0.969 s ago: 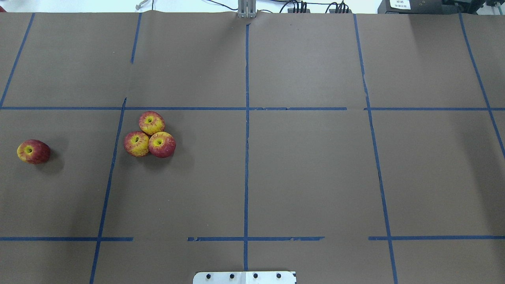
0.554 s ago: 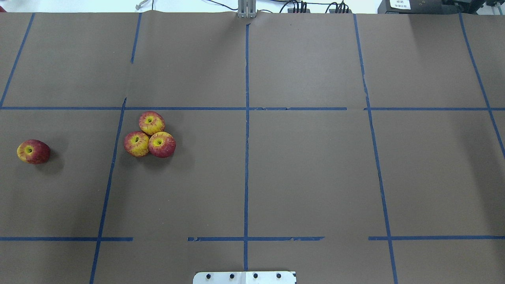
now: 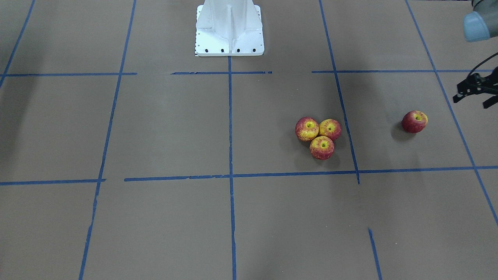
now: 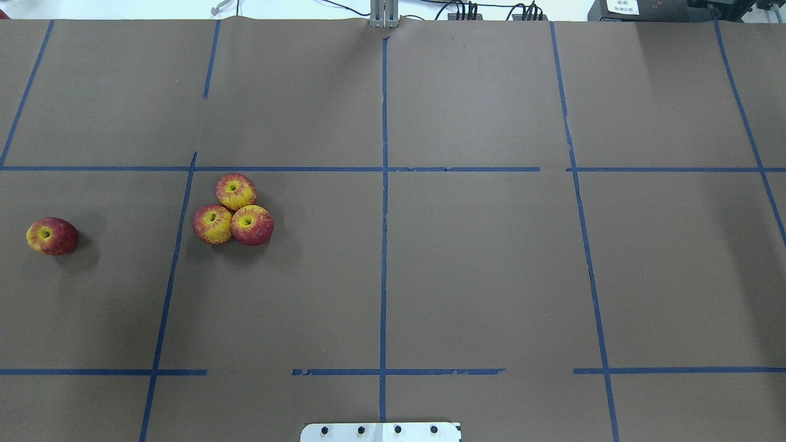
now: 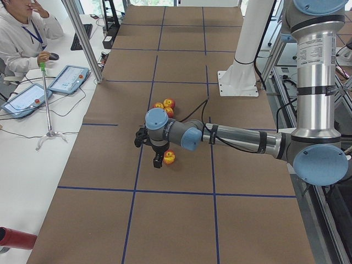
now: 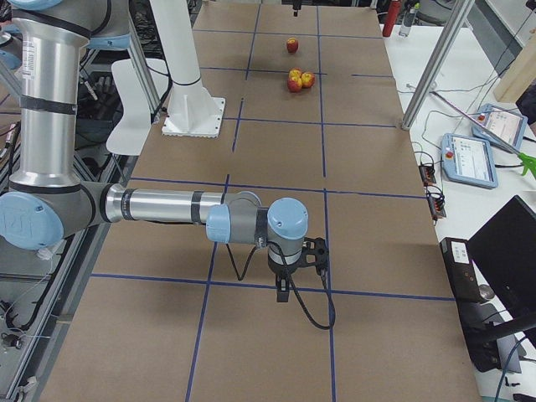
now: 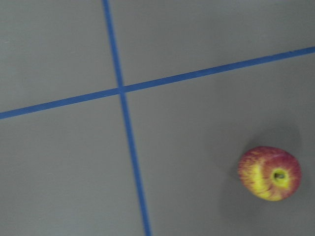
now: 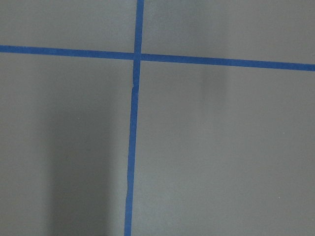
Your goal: Stack apples
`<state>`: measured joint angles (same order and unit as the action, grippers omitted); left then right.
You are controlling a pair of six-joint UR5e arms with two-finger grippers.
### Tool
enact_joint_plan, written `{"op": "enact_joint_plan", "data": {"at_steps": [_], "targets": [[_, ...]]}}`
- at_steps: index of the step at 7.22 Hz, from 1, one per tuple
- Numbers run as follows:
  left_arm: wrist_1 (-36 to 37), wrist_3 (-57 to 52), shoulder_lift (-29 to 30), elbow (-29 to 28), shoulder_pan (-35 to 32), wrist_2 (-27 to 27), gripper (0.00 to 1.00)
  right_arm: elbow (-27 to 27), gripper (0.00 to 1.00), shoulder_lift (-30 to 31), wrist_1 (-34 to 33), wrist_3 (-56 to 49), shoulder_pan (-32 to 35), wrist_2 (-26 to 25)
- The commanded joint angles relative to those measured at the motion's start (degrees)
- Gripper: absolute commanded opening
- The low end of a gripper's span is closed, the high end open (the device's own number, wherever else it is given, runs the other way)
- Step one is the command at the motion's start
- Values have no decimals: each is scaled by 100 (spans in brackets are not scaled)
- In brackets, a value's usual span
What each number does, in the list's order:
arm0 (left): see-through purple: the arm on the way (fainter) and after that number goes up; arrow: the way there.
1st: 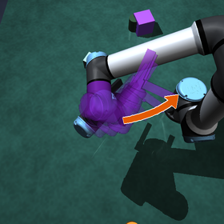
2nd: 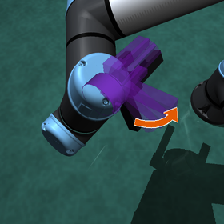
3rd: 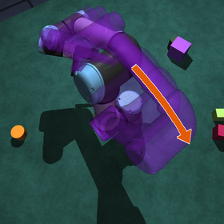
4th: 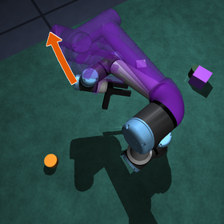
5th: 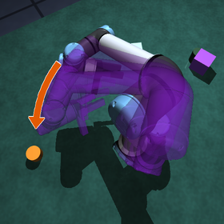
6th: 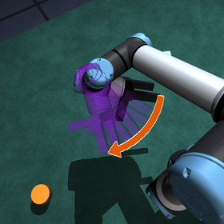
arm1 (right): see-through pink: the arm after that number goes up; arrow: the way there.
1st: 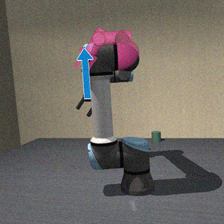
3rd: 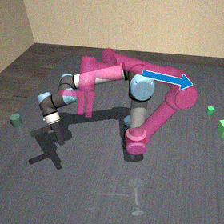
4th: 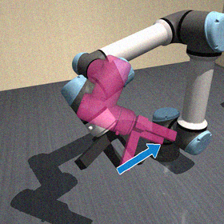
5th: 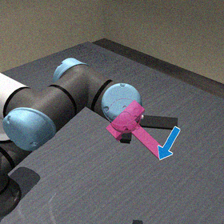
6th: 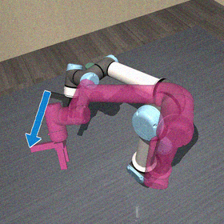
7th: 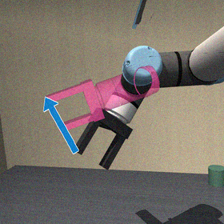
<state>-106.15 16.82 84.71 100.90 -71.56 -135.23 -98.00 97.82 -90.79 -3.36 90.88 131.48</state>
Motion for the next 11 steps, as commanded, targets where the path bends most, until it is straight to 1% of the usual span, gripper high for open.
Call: {"op": "enact_joint_plan", "data": {"at_steps": [1,2,3,4,5,6,7,8,9,10,11], "targets": [[-1247,1687,19,-289,817,442,100,0,100,0,0,2,0,0],[-1259,2207,28,-308,1176,619,100,0,100,0,0,-7,0,0],[-1260,2377,28,-265,1441,1204,100,0,100,0,0,-7,0,0],[-1260,2370,28,-316,1504,1375,100,0,100,0,0,2,0,0],[-1251,2353,11,-334,1513,1411,100,0,100,0,0,2,0,0],[-1259,2387,28,-448,1609,1594,100,0,100,0,0,2,0,0],[-1268,2466,106,-597,1819,1614,100,0,100,0,0,2,0,0],[-1268,2475,229,-711,1873,1614,100,0,100,0,0,2,0,0],[-1268,2449,230,-730,1874,1614,100,0,100,0,0,2,0,0],[-1268,2449,230,-730,1874,1614,92,0,100,0,0,-7,0,0],[-1268,2458,230,-704,1874,1623,43,0,100,0,0,2,0,0]]}}
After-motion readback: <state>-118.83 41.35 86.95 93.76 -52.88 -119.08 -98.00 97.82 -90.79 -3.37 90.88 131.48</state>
